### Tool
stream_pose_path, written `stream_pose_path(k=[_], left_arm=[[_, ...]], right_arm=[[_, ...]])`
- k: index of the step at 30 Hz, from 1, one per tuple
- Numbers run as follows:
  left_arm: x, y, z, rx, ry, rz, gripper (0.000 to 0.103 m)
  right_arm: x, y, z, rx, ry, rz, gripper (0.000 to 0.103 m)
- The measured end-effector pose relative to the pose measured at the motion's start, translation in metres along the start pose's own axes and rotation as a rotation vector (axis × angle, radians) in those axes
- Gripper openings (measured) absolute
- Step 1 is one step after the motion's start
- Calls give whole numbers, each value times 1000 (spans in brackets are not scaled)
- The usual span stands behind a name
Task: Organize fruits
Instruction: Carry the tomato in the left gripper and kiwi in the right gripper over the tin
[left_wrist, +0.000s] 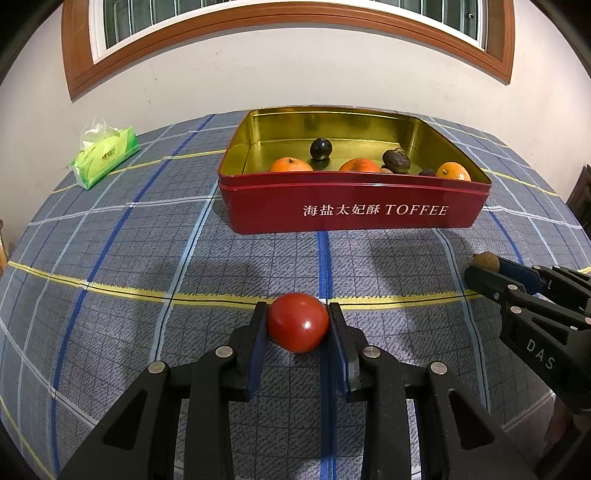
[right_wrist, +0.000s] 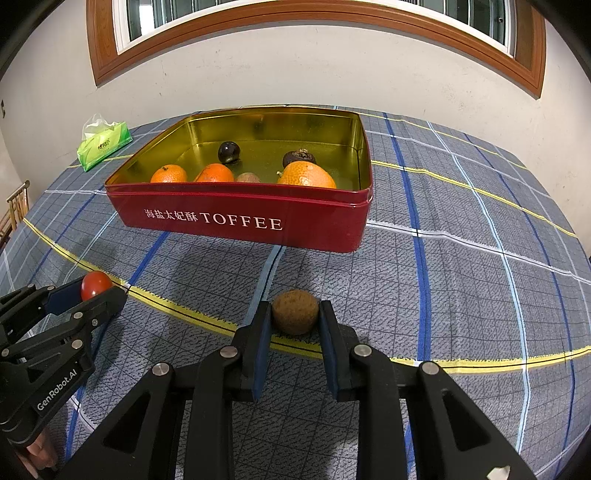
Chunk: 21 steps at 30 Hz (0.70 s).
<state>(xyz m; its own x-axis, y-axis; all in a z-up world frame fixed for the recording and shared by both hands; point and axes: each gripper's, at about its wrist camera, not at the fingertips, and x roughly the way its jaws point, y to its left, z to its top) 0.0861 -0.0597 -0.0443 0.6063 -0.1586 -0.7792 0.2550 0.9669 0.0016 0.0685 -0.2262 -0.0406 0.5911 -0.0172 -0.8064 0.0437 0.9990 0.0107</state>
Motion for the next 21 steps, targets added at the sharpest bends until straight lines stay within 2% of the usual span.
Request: stream_pose_path(k=[21], left_arm=[[0,8,2,-32,27,-24,32]], right_arm=[[-11,-3,-3,16,7,27,24]])
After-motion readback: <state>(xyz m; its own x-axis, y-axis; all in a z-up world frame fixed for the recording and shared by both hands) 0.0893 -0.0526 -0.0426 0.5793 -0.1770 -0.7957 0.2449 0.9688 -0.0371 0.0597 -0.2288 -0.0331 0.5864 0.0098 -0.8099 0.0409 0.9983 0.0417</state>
